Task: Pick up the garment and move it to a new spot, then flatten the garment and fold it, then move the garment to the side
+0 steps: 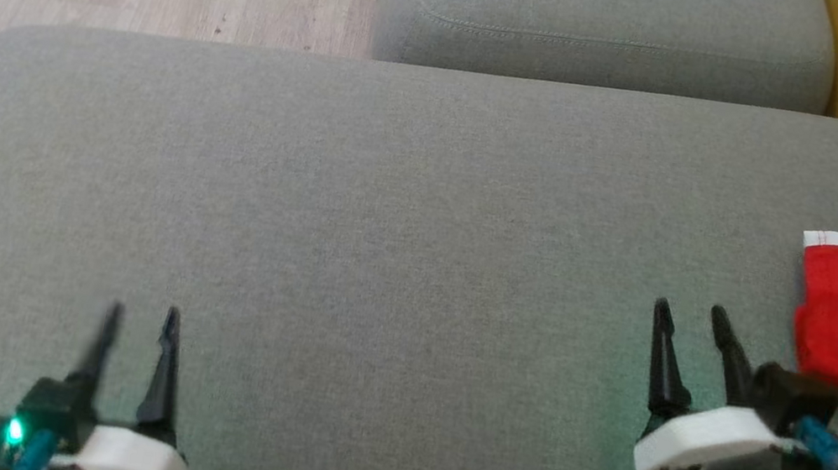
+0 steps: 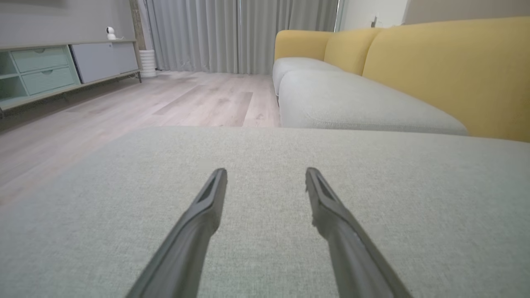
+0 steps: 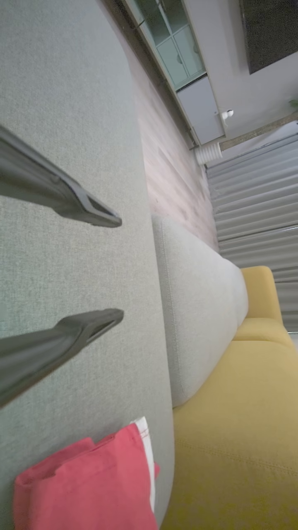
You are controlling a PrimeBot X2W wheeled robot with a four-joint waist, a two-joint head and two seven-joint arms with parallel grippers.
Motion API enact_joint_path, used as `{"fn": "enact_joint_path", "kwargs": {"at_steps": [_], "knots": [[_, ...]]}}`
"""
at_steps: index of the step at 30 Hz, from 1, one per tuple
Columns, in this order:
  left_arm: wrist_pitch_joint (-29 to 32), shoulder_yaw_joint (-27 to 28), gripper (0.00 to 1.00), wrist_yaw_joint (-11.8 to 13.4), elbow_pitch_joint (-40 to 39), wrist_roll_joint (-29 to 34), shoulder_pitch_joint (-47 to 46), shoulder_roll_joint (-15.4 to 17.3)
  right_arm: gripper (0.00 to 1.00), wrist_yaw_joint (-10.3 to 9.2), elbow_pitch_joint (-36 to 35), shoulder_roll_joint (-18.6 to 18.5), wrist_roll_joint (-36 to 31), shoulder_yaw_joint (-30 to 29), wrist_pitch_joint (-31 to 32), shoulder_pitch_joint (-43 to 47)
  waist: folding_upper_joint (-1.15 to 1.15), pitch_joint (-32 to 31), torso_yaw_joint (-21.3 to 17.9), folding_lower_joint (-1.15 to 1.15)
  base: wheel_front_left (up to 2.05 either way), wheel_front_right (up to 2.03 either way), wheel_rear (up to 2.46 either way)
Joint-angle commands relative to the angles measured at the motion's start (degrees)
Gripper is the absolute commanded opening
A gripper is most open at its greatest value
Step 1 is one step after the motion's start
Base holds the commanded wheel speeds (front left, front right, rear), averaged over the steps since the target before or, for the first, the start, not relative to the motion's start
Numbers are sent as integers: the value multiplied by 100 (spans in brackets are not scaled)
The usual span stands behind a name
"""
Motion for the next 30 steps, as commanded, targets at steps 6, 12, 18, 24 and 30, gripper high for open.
{"fn": "enact_joint_path", "kwargs": {"at_steps": [6,12,18,24,30], "knots": [[75,34,0,-4,264,-139,57,-12,0,0,208,17,138,-43,63,156,0,0,-3,0,0,0,0],[184,76,0,-27,215,-554,32,-11,0,0,100,17,532,-93,166,187,0,2,-13,0,0,0,0],[265,93,0,-51,139,-971,28,-9,0,0,-22,17,926,-129,252,228,0,4,-23,0,0,0,0],[372,128,0,-79,66,-1451,9,-6,0,-1,-154,16,1382,-181,362,266,0,6,-34,0,0,0,0],[471,165,0,-102,10,-1860,-13,-4,0,-1,-262,16,1772,-230,461,295,0,8,-44,0,0,0,0]]}}
